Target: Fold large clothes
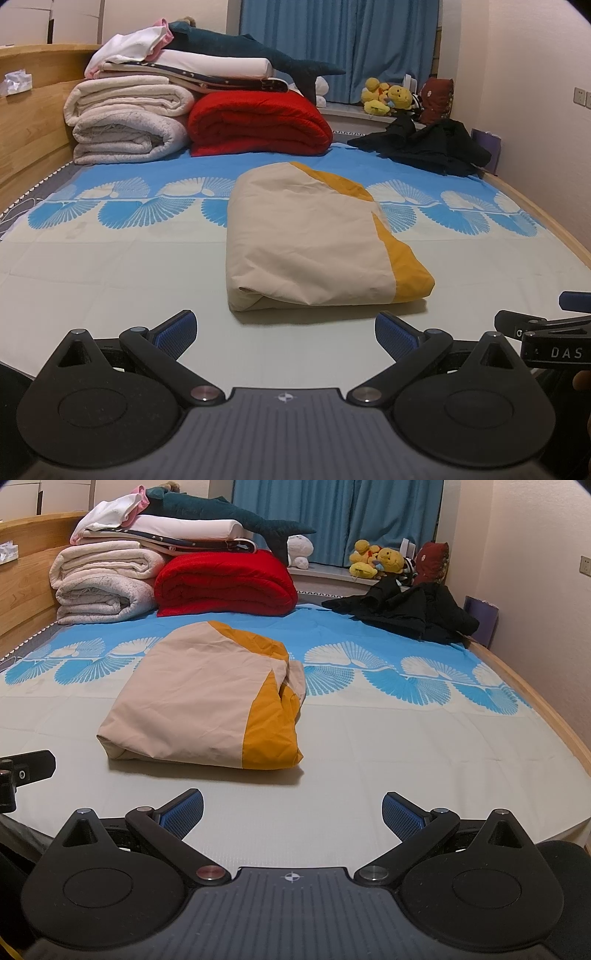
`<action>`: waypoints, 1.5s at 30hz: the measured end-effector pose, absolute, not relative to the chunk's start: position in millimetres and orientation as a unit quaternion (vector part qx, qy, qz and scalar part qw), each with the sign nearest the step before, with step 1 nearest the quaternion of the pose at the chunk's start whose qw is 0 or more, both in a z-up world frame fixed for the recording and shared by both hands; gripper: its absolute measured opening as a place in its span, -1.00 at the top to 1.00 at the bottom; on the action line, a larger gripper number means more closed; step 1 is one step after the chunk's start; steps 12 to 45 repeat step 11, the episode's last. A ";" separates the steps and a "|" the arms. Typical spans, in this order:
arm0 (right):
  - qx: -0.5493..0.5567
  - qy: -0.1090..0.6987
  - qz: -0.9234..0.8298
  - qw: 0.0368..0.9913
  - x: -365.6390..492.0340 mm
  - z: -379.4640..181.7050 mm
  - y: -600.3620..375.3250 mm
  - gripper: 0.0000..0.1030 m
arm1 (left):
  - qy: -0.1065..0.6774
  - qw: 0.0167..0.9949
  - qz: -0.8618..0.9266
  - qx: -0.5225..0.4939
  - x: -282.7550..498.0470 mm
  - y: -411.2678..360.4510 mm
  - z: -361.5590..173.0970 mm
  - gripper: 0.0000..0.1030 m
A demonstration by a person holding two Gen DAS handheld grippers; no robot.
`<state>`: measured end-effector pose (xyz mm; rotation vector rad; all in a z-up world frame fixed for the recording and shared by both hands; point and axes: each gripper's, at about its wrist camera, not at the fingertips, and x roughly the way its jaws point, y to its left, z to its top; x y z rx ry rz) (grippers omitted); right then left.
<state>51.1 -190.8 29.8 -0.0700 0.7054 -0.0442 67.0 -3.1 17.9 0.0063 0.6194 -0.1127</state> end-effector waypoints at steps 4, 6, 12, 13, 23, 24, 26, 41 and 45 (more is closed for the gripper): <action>-0.033 0.346 -0.022 0.938 51.3 30.0 -190.1 -0.98 | 0.303 0.951 -0.055 0.004 66.1 -2.2 17.7 -0.99; -0.034 0.346 -0.022 0.938 51.4 30.2 -190.0 -0.98 | 0.302 0.952 -0.055 0.004 65.7 -1.7 17.6 -0.99; -0.035 0.348 -0.019 0.937 49.7 26.6 -192.9 -0.98 | 0.301 0.952 -0.056 0.006 65.8 -1.0 18.1 -0.99; -0.035 0.348 -0.019 0.937 49.7 26.6 -192.9 -0.98 | 0.301 0.952 -0.056 0.006 65.8 -1.0 18.1 -0.99; -0.035 0.348 -0.019 0.937 49.7 26.6 -192.9 -0.98 | 0.301 0.952 -0.056 0.006 65.8 -1.0 18.1 -0.99; -0.035 0.348 -0.019 0.937 49.7 26.6 -192.9 -0.98 | 0.301 0.952 -0.056 0.006 65.8 -1.0 18.1 -0.99; -0.035 0.348 -0.019 0.937 49.7 26.6 -192.9 -0.98 | 0.301 0.952 -0.056 0.006 65.8 -1.0 18.1 -0.99; -0.035 0.348 -0.019 0.937 49.7 26.6 -192.9 -0.98 | 0.301 0.952 -0.056 0.006 65.8 -1.0 18.1 -0.99; -0.035 0.348 -0.019 0.937 49.7 26.6 -192.9 -0.98 | 0.301 0.952 -0.056 0.006 65.8 -1.0 18.1 -0.99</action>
